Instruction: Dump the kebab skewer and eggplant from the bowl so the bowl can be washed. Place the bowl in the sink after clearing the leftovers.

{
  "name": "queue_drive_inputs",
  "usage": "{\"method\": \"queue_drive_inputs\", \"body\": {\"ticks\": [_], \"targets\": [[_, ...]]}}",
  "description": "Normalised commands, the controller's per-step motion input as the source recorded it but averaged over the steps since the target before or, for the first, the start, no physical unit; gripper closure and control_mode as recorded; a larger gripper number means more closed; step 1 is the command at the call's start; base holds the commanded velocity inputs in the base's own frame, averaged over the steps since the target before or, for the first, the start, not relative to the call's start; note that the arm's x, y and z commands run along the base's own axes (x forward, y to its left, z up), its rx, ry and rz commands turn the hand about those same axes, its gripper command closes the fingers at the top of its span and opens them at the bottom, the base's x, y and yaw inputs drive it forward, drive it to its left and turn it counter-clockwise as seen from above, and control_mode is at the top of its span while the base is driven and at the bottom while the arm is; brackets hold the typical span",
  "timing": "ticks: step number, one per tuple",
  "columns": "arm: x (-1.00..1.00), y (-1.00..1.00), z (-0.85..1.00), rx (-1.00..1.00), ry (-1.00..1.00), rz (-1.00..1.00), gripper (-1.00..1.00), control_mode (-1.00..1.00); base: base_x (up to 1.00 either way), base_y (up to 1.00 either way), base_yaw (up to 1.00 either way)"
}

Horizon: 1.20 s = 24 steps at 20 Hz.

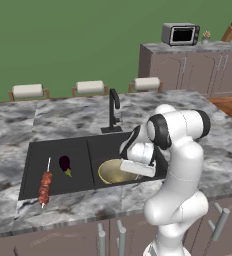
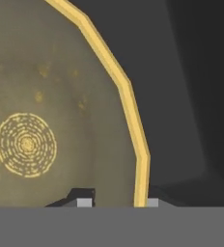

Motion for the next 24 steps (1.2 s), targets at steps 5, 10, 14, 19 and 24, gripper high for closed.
{"method": "queue_drive_inputs", "body": {"ticks": [5, 10, 14, 19, 24], "targets": [[0.03, 0.01, 0.02, 0.00, 0.01, 0.00, -1.00, -1.00, 0.00, 0.00, 0.00], [0.00, 0.00, 0.53, 0.00, -0.03, -0.05, -1.00, -1.00, 0.00, 0.00, 0.00], [-0.09, 0.00, 0.99, 0.00, -0.13, -0.06, -1.00, -1.00, 0.00, 0.00, 0.00], [-0.34, 0.00, 1.00, 0.00, -0.20, -0.04, -1.00, -1.00, 0.00, 0.00, 0.00], [-0.86, 0.00, 1.00, 0.00, -0.25, -0.05, -1.00, -1.00, 0.00, 0.00, 0.00]]}}
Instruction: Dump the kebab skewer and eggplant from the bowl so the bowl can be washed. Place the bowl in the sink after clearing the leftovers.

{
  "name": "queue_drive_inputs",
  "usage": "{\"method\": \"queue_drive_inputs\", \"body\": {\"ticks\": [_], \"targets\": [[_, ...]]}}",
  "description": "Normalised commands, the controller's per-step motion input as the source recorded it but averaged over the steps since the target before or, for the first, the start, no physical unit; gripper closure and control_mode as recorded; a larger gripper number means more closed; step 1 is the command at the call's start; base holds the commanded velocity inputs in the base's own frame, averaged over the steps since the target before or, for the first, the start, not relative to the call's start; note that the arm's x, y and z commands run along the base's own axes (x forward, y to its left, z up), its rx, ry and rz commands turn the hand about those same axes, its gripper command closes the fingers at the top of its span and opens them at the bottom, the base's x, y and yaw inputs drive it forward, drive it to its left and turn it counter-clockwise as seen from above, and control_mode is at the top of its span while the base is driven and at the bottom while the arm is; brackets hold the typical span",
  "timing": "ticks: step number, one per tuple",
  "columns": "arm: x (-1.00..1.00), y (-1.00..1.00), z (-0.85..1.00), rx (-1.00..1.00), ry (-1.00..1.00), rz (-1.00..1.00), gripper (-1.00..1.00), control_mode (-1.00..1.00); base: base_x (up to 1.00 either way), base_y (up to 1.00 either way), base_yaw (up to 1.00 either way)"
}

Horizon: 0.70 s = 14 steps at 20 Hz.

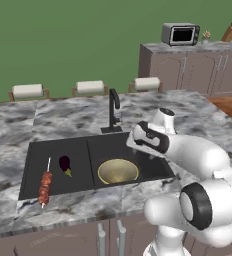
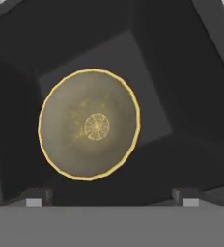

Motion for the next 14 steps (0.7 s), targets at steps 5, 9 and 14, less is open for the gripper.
{"method": "queue_drive_inputs", "body": {"ticks": [5, 9, 14], "targets": [[-1.00, 0.00, 1.00, -0.02, -0.33, -0.02, -1.00, -1.00, 0.00, 0.00, 0.00], [-1.00, 0.00, 1.00, -0.09, -0.44, 0.00, -1.00, -1.00, 0.00, 0.00, 0.00], [-1.00, 0.00, 0.98, -0.17, -0.57, 0.00, -1.00, -1.00, 0.00, 0.00, 0.00]]}}
